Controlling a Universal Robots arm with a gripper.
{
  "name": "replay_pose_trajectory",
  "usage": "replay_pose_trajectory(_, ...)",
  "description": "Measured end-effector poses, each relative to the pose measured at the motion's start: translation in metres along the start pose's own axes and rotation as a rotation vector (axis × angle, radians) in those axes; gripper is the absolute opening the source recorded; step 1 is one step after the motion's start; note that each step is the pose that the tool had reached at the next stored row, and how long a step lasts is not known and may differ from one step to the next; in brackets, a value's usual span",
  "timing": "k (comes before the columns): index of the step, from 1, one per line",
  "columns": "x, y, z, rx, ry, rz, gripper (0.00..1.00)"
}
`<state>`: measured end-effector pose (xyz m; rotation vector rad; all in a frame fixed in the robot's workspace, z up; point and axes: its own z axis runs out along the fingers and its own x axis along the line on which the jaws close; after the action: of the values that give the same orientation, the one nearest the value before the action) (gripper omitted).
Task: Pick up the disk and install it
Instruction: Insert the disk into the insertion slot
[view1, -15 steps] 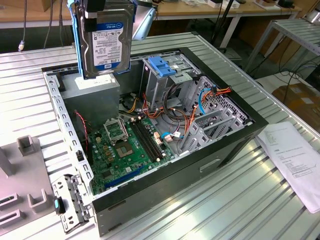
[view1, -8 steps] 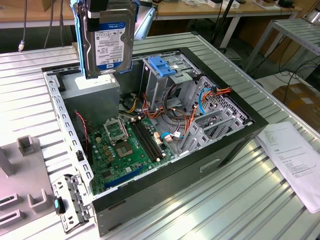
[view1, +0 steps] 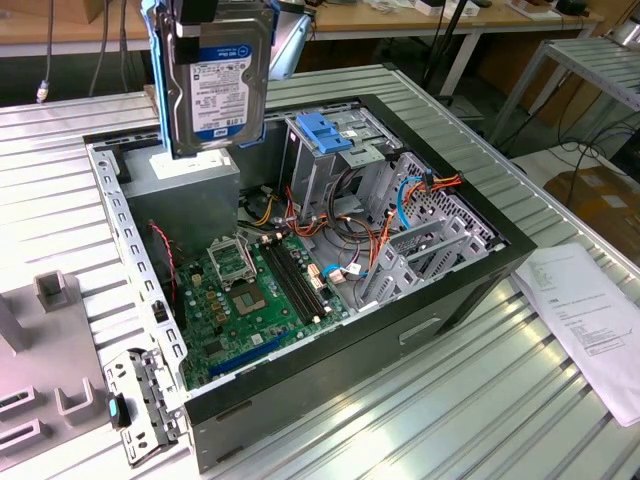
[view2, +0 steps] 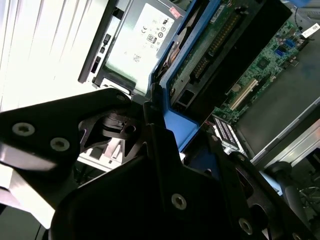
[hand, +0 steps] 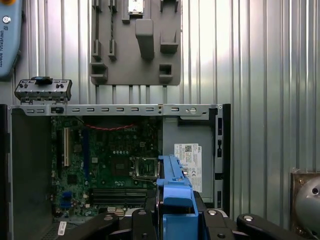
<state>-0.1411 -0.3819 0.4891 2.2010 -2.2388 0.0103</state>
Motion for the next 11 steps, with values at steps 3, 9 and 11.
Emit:
replay_pose_trajectory(3, 0.0017, 0.0000, 0.0001, 0.0000, -0.0001, 0.000, 0.37)
replay_pose_trajectory(9, 0.0028, 0.0000, 0.0000, -0.0001, 0.0000, 0.000, 0.37)
replay_pose_trajectory(11, 0.0028, 0.0000, 0.0000, 0.0000, 0.0000, 0.000, 0.37)
